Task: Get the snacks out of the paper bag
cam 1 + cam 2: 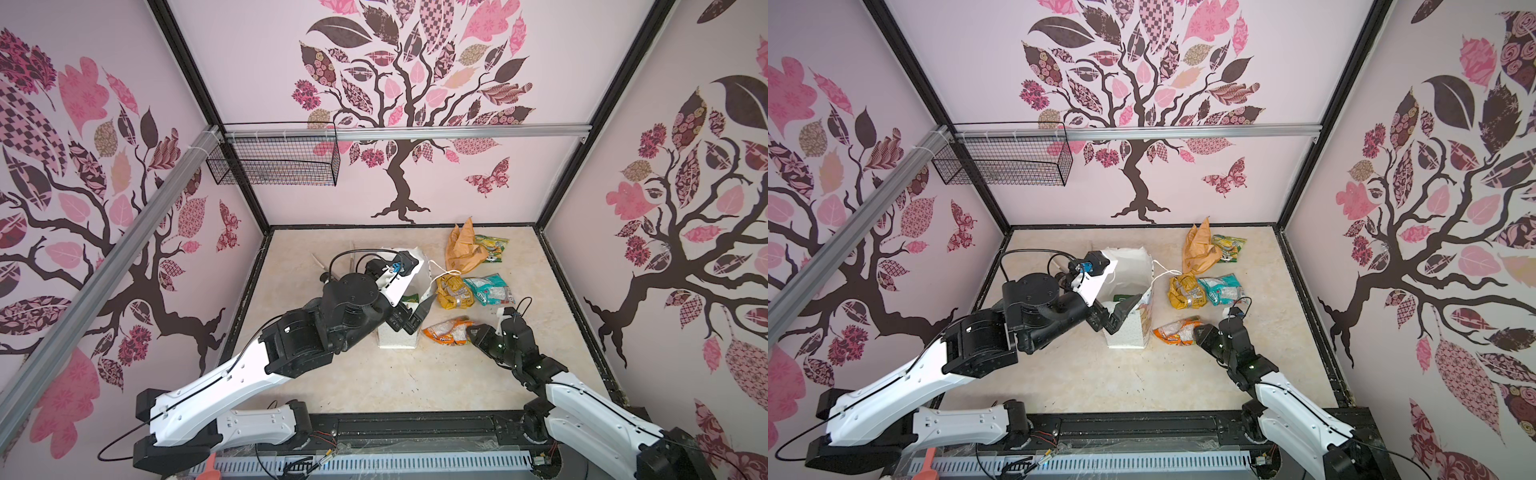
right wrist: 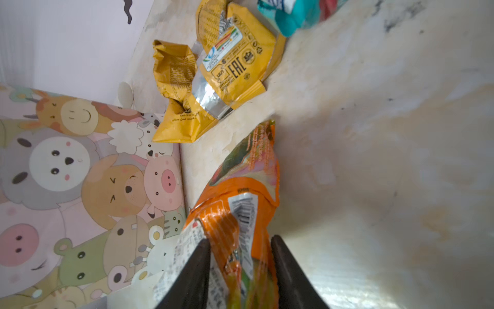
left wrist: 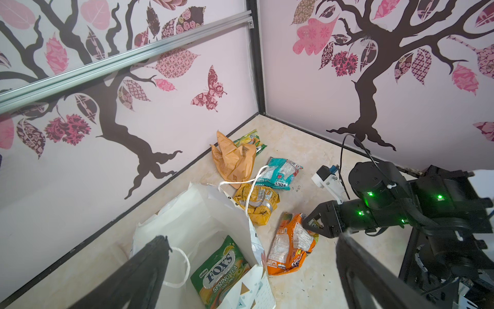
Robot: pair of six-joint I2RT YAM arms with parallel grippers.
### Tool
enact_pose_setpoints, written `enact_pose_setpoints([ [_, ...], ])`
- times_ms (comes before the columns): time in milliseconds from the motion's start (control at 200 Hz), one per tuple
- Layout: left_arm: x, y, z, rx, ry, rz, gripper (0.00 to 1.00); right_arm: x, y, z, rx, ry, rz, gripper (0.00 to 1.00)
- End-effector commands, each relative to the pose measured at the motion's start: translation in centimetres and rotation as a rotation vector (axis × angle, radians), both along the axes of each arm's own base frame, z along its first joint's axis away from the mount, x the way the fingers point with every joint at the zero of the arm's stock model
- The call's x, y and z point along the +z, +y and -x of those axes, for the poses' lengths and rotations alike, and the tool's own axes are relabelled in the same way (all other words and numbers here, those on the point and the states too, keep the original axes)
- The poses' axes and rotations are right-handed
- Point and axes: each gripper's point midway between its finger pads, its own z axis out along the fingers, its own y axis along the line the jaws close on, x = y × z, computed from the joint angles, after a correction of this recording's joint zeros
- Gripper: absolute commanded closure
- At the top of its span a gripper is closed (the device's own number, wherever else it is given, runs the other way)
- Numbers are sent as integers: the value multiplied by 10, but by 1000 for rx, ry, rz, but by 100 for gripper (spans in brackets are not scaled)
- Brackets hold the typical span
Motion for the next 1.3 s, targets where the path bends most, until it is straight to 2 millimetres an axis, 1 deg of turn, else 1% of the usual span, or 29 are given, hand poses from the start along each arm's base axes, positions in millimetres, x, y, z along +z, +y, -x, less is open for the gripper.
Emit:
enact_pose_setpoints([
  [0,15,-1,1,-2,-10,38,1,4,-10,1,-29,-7,43,31],
  [80,13,-1,1,-1,-6,35,1,9,-13,2,-36,-14,60,20],
  [90,13,-1,1,-1,-6,35,1,10,-14,2,-37,-16,60,12],
  [110,12,-1,0,-1,-5,32,1,13,-14,2,-39,-23,63,4],
  [125,14,-1,1,-1,-5,35,1,16,-15,2,-40,-29,64,1],
  [185,14,-2,0,2,-4,37,1,27,-17,1,-46,-53,69,0],
  [265,16,-3,0,0,-3,41,1,50,-18,-1,-53,-97,62,0],
  [365,19,-3,-2,7,-10,49,1,87,-17,-4,-61,-163,33,0],
  [455,24,-1,-5,31,-28,69,1,125,-13,-7,-49,-231,-1,0],
  [610,33,6,-14,94,-61,85,2,187,3,-7,34,-353,-73,0],
  [700,36,9,-22,123,-69,94,2,218,16,-6,101,-413,-125,0],
  [790,38,14,-35,158,-51,118,2,246,29,-5,173,-465,-164,0],
  [875,36,15,-48,161,-3,141,1,265,39,-4,232,-484,-180,0],
  [930,35,15,-55,166,14,139,1,274,46,-3,274,-489,-186,0],
  [1030,30,10,-68,197,26,98,1,292,64,2,384,-496,-222,0],
  [1070,30,11,-74,227,30,84,1,299,70,5,426,-491,-242,0],
  [1165,19,8,-91,280,71,42,1,312,83,12,504,-488,-273,0],
  [1295,4,6,-111,309,162,51,2,329,90,20,561,-515,-273,0],
])
